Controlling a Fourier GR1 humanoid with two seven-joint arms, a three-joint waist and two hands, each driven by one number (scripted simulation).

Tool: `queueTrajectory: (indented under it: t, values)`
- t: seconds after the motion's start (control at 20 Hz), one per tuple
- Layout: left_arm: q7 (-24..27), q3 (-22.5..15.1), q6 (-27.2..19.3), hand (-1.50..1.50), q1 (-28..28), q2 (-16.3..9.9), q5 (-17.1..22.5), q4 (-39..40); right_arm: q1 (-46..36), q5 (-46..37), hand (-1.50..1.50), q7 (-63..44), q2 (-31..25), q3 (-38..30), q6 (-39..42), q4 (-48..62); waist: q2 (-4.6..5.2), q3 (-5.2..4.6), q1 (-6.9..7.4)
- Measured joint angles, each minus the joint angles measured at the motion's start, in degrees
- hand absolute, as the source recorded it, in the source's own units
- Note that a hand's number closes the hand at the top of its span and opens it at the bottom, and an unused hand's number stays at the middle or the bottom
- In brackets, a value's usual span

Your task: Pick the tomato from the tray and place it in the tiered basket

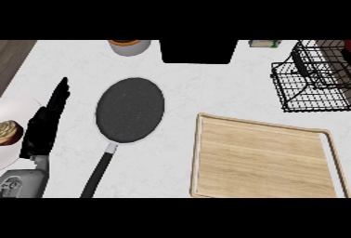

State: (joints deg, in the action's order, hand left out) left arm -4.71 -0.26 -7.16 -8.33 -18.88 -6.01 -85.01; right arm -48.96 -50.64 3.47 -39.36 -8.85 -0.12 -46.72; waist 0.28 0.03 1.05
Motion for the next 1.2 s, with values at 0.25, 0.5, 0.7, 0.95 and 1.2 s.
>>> queueTrajectory:
  t: [0.25, 0.5, 0.7, 0.95, 1.2]
  values:
    - [0.9, 0.4, 0.2, 0.0, -0.5, 0.7, -0.3, 1.4, -1.5, 3.0, -1.5, 2.2, 0.6, -2.8, 3.0, 7.4, 0.08, 0.01, -0.04]
    - [0.9, 0.8, 0.5, 0.0, -0.7, 1.1, -0.6, 1.4, -2.4, 5.0, -1.5, 2.8, 1.3, -5.5, 3.5, 14.5, 0.11, 0.03, 0.07]
    - [1.0, 0.6, 0.3, 0.0, 0.2, 1.7, -1.4, 0.9, -2.9, 8.1, -1.5, 5.5, 1.6, -8.9, 1.8, 17.2, 0.08, 0.03, 0.04]
    - [0.3, 1.2, 0.8, 0.0, -0.9, 1.6, -1.4, 1.3, -4.1, 12.3, -1.5, 9.0, -0.4, -13.4, 0.7, 18.7, 0.03, 0.04, -0.18]
    - [0.3, 1.9, 1.3, 0.0, 0.2, 1.5, -1.4, 0.3, -4.2, 15.9, -1.5, 9.2, -4.2, -17.1, 0.9, 17.6, -0.16, -0.01, -0.53]
